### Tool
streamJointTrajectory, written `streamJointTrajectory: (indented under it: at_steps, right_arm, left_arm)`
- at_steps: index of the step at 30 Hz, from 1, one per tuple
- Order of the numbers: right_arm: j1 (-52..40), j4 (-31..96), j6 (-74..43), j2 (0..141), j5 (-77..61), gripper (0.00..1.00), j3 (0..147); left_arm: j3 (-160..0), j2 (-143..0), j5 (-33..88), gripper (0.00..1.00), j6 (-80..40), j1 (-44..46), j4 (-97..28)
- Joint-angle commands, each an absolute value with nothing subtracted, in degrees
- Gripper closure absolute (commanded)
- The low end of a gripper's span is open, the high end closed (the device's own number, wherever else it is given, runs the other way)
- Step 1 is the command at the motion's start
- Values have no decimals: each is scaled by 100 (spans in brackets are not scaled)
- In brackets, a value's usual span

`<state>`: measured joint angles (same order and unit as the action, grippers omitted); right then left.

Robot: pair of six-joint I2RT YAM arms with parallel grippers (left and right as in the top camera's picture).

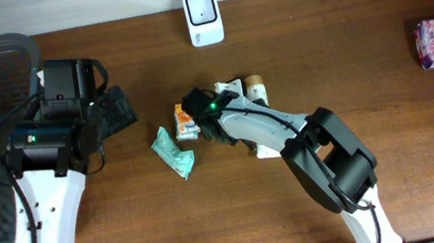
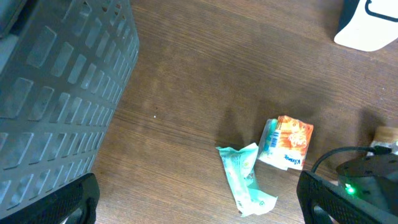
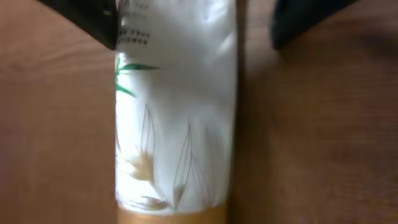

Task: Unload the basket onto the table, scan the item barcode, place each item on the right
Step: 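Grasp the white tube with the right gripper, then lift the white tube toward the scanner with right gripper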

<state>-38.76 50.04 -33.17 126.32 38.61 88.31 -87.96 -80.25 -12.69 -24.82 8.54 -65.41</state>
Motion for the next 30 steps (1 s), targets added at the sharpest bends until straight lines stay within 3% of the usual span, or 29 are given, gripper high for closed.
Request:
streamJointTrajectory:
  at_steps: [1, 3, 4, 5, 11, 14, 17, 20, 21, 24, 26, 28, 30]
  right_arm:
    - [-3848, 4519, -2783, 12713, 3693, 53, 8348]
    - [-3736, 4473, -2718, 12713, 3649, 68, 8302]
    - [-3625, 4523, -2720, 12713, 3509, 90, 8302]
    - [-3546, 4571, -2720, 12713, 3328, 96, 8305]
    - [-3242, 5098, -2342, 12099, 1378, 96, 8733]
    - [-2764, 4976, -1288, 11410, -1861, 96, 8873]
    - [-2130, 4915, -449, 11502, -4187, 96, 8652]
    - [-1361, 4305, -808, 11557, -4445, 96, 7669]
    - [-1087, 4209, -843, 11557, -4453, 93, 7441]
    - [-242, 4294, -843, 11548, -4442, 66, 7308]
    - [102, 4727, -823, 11544, -4440, 53, 7592]
    - [141, 5603, -408, 11544, -4434, 49, 8237]
    - [-226, 6147, -174, 11544, -3503, 37, 8759]
  left_arm:
    - [-8818, -8001, -1313, 1, -2390, 845, -6545]
    - [-8818, -8001, -1313, 1, -2390, 845, -6545]
    - [-8818, -8001, -1313, 1, -2390, 845, -6545]
    - [-8818, -8001, -1313, 1, -2388, 845, -6545]
    - [-8818, -8001, -1313, 1, -2390, 845, -6545]
    - [-8818, -8001, -1313, 1, -2390, 845, -6545]
    - [-8818, -8001, -1313, 1, -2390, 845, -6545]
    - [-8818, -8001, -1313, 1, -2388, 845, -6545]
    - [-8818, -8001, -1313, 1, -2390, 845, -6545]
    - [-8818, -8001, -1313, 1, -2388, 845, -6545]
    - [-8818, -8001, -1313, 1, -2390, 845, -6545]
    - [-8818, -8001, -1313, 1, -2390, 845, -6545]
    - [-8818, -8001, -1313, 1, -2388, 845, -6545]
